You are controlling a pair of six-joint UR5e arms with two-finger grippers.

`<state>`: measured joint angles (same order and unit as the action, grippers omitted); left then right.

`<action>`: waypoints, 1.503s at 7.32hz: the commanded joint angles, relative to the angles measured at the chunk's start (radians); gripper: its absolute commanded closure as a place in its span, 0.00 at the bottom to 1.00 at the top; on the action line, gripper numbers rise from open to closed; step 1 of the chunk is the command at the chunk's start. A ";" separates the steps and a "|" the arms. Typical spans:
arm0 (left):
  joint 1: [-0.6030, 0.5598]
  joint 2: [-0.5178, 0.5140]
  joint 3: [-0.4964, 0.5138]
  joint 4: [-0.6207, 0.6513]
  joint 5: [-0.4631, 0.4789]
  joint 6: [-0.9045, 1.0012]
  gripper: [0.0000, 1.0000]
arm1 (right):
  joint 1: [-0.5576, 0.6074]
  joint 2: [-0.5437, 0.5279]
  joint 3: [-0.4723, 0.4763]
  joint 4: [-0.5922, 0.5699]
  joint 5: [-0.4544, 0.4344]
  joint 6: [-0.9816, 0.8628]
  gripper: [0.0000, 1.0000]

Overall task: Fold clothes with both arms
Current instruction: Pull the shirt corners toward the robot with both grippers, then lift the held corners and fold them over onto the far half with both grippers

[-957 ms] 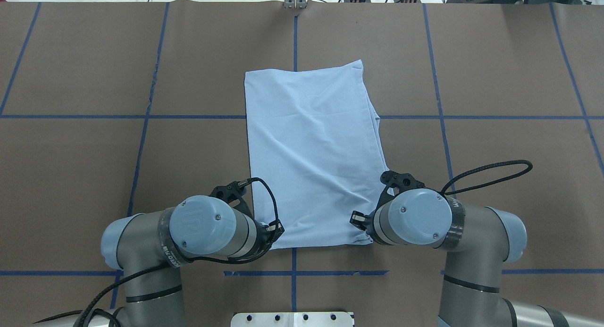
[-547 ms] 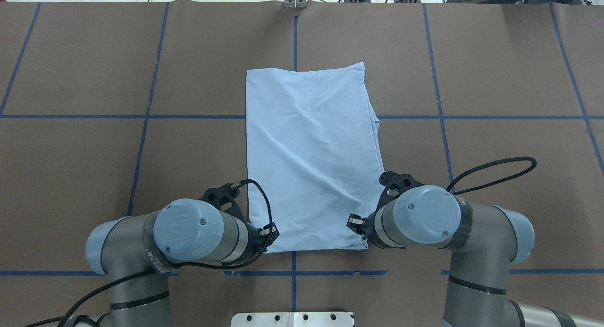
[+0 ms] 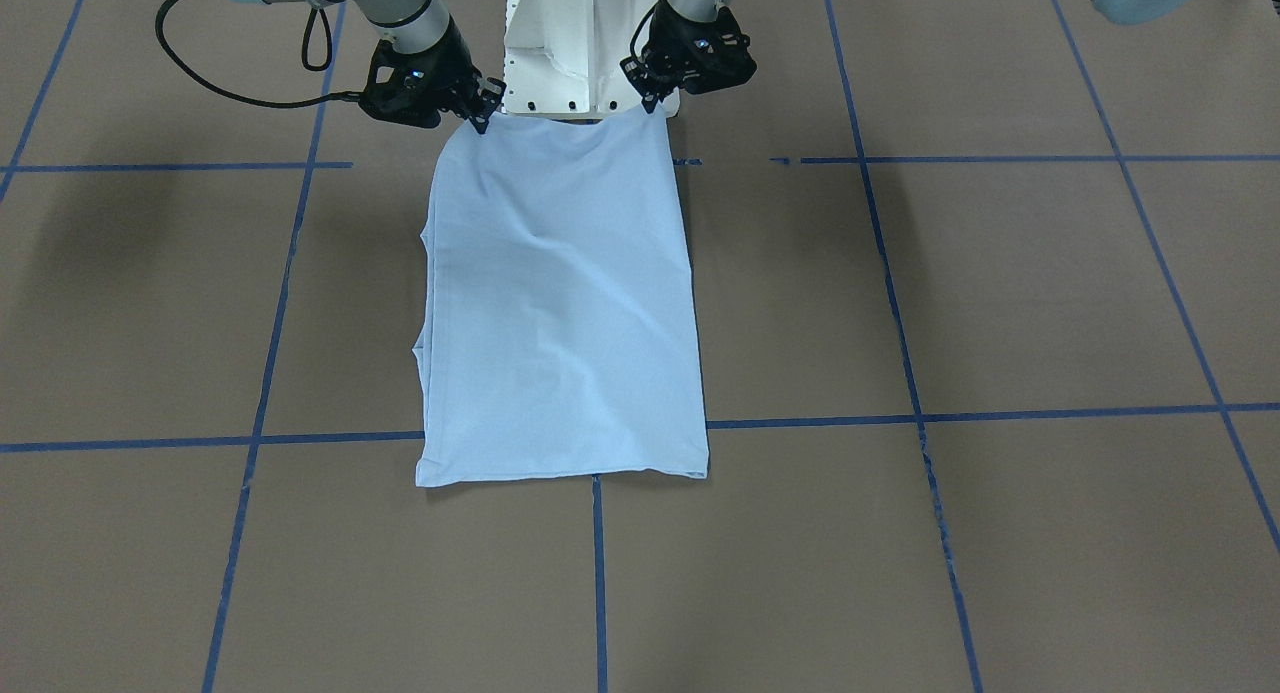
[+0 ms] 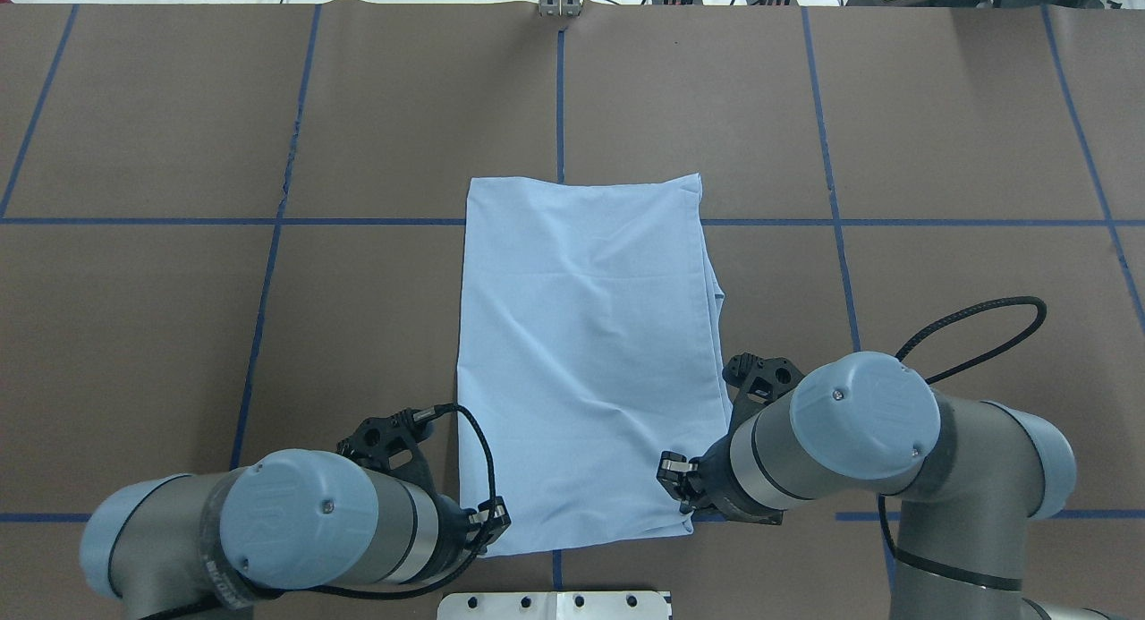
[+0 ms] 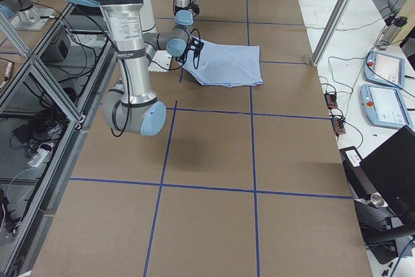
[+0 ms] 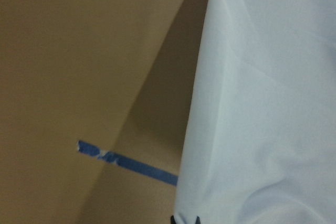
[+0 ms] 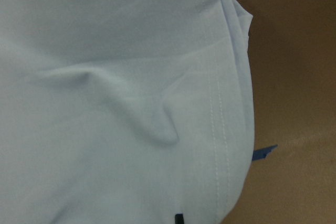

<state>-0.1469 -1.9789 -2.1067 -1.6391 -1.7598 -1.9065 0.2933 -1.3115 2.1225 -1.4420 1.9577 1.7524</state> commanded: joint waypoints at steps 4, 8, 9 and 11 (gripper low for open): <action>-0.119 -0.058 0.005 0.048 -0.009 0.102 1.00 | 0.116 0.076 -0.114 0.002 0.009 -0.014 1.00; -0.328 -0.155 0.295 -0.121 -0.052 0.146 1.00 | 0.268 0.205 -0.266 0.000 0.009 -0.096 1.00; -0.342 -0.155 0.315 -0.131 -0.059 0.146 1.00 | 0.276 0.240 -0.309 0.000 0.009 -0.099 1.00; -0.370 -0.158 0.315 -0.140 -0.078 0.146 1.00 | 0.288 0.256 -0.331 0.000 0.009 -0.100 1.00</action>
<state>-0.4972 -2.1346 -1.7975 -1.7713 -1.8227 -1.7611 0.5699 -1.0666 1.8066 -1.4419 1.9666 1.6545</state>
